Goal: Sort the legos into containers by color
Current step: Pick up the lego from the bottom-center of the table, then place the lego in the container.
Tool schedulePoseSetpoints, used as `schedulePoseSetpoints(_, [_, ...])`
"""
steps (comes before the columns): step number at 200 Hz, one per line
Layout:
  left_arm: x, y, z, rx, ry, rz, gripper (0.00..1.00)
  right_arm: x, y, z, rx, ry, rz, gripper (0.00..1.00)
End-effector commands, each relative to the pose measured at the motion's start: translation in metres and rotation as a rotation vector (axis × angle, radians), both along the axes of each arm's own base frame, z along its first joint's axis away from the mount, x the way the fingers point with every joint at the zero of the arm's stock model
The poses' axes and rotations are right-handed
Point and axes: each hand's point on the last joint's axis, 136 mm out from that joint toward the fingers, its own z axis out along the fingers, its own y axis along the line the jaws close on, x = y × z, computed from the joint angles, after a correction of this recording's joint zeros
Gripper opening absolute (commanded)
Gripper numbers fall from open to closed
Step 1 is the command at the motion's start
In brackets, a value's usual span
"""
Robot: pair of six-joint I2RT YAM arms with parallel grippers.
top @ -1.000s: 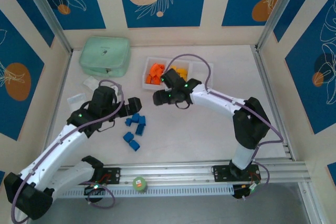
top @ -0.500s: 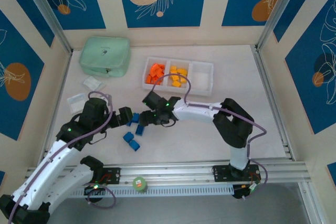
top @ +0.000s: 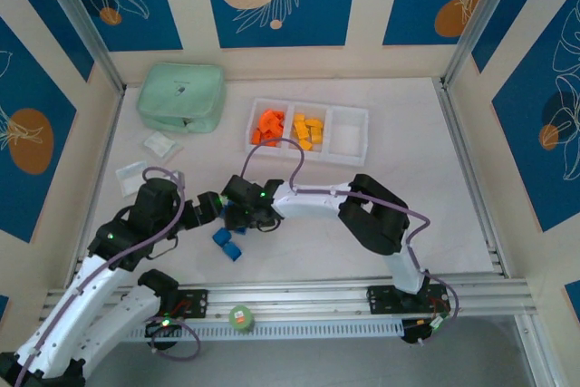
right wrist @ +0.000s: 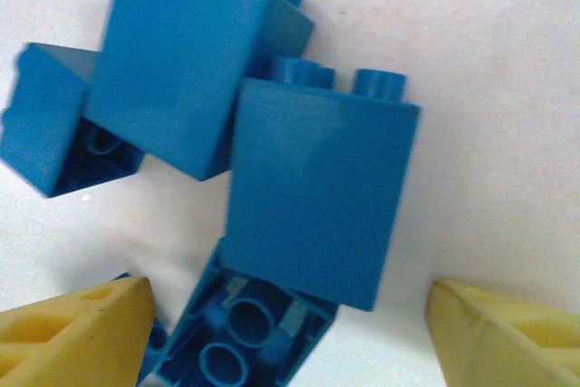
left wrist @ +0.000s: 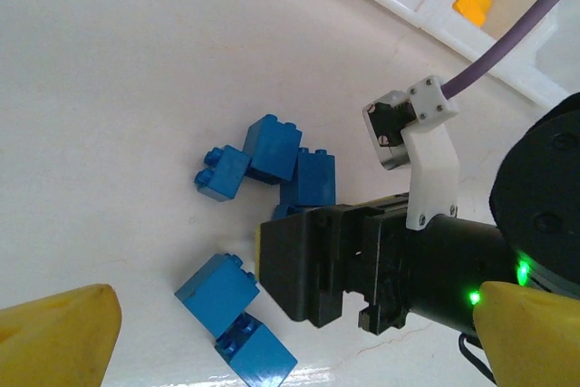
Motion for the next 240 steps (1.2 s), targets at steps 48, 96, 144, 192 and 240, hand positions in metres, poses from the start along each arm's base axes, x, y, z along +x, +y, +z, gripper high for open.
schedulePoseSetpoints(48, [-0.005,0.006,-0.009,-0.002,0.033,0.038,0.99,-0.009,-0.032,0.001,-0.143,-0.048,-0.022,0.60])
schedulePoseSetpoints(96, [-0.004,0.004,-0.005,-0.019,0.024,0.034,0.99,-0.009,-0.024,-0.005,-0.152,-0.053,0.036,0.42])
schedulePoseSetpoints(144, [-0.001,-0.003,-0.002,-0.040,0.025,0.014,0.99,-0.010,-0.027,0.026,-0.080,-0.096,0.058,0.32])
schedulePoseSetpoints(192, [0.004,-0.022,0.003,-0.108,0.007,-0.058,0.99,0.003,-0.072,0.067,-0.007,-0.153,0.004,0.31])
schedulePoseSetpoints(240, [0.012,-0.042,0.001,-0.169,-0.011,-0.096,0.99,0.040,-0.145,0.104,0.022,-0.211,-0.117,0.31])
